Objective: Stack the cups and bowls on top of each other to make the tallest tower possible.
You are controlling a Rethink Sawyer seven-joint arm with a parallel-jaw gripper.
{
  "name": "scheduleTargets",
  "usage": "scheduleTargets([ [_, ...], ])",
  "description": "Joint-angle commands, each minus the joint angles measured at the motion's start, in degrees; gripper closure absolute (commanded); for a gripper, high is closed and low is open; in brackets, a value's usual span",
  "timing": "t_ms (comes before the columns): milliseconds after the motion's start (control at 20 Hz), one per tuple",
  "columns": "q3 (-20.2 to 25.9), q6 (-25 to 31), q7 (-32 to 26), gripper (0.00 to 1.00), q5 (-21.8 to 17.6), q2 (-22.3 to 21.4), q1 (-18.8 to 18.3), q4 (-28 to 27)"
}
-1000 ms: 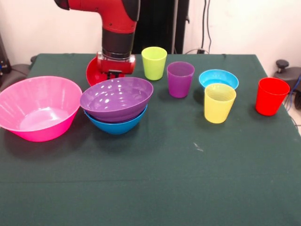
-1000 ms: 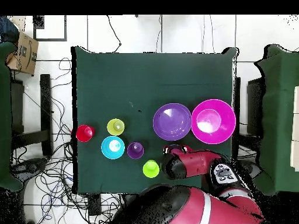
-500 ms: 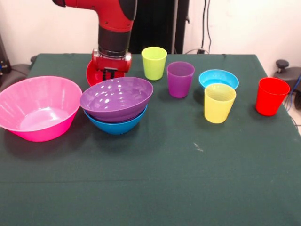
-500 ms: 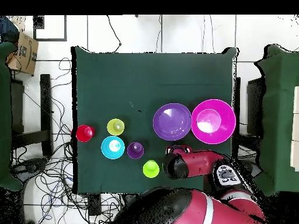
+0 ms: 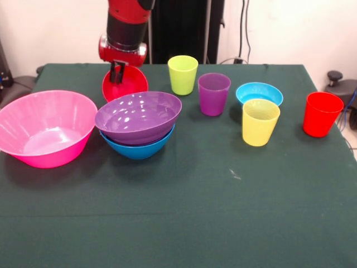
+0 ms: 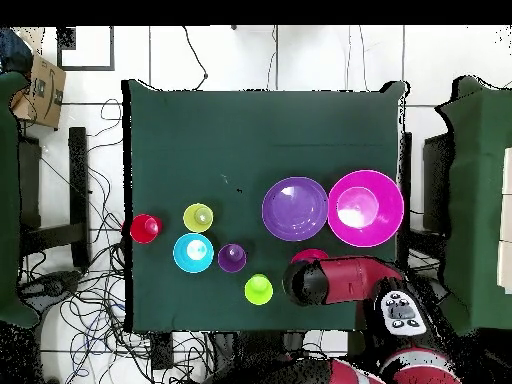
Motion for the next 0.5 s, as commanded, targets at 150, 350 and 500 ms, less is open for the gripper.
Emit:
scheduleTargets([
  [150,7.6,10.9,-6.4,1.0,0.9,-1.1,-0.2,-0.5],
  [350,8.7,10.4,-5.7,1.0,0.5,0.0,-0.8,-1.1],
  [500,9.3,9.3,-4.9,1.0,0.5,0.8,-1.4,-1.1],
])
